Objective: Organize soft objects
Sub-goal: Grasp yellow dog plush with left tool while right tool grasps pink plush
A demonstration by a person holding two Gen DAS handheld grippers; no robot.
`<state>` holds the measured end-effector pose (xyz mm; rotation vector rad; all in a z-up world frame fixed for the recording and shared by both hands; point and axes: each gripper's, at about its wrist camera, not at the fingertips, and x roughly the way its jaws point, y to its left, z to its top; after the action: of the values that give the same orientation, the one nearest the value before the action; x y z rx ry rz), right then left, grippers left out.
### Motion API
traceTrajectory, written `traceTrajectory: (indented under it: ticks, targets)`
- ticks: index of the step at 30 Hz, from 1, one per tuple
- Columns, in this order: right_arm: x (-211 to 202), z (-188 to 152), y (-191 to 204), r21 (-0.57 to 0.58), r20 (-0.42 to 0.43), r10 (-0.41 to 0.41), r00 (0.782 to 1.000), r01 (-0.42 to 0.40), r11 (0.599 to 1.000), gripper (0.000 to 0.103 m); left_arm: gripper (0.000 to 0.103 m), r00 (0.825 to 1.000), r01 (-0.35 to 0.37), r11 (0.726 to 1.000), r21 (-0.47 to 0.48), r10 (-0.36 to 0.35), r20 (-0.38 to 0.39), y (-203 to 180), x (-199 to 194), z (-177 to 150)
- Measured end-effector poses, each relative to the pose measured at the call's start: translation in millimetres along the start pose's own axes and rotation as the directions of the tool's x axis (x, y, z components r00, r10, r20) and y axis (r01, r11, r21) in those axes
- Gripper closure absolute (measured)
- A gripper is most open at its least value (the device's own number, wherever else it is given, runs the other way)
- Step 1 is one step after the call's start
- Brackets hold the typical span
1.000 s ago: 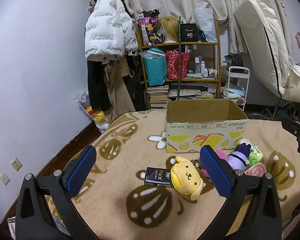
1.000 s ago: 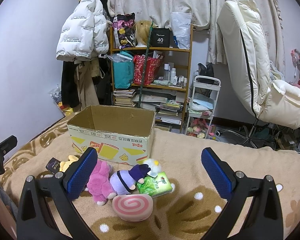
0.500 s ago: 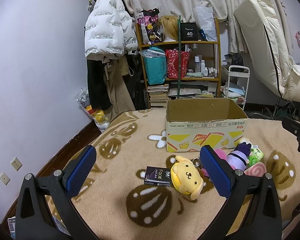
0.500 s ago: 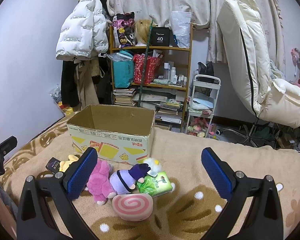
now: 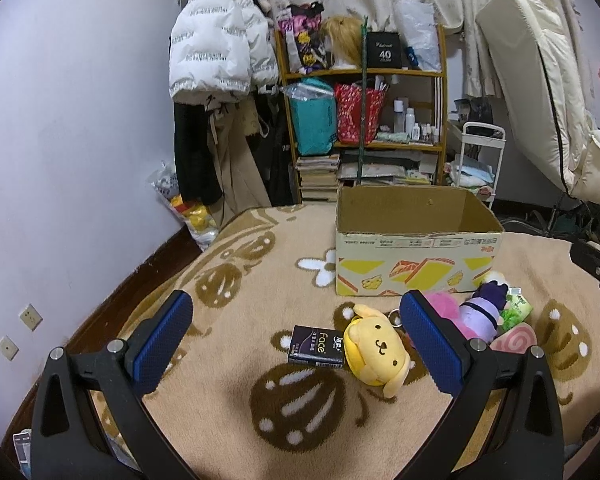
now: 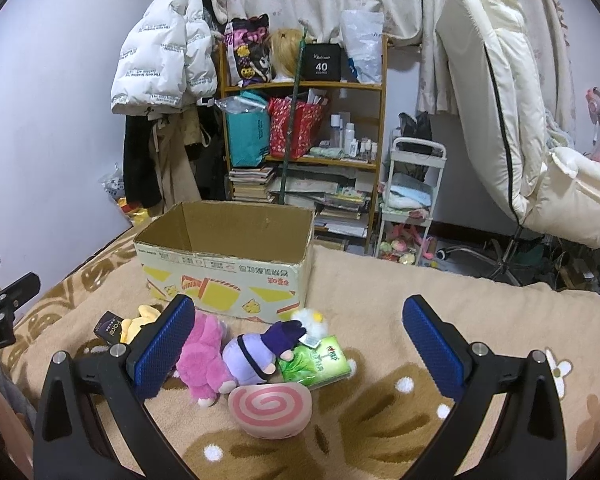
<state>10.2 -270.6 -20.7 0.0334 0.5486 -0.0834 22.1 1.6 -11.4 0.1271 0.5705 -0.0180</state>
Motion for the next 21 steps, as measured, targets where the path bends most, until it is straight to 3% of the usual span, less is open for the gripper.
traceTrajectory:
  ticks: [9, 21]
  targets:
    - [22, 5, 8, -0.033, -0.054, 0.009, 0.999, -0.01, 0.999, 0.0, 0.001, 0.996, -0.002, 0.998, -0.065, -0.004, -0.084, 3, 42, 11]
    - [71, -3, 4, -0.032, -0.203, 0.02, 0.979, -0.027, 0.999, 0.0, 0.001, 0.971, 0.02, 1.0, -0.017, -0.024, -0.236, -27, 101, 7]
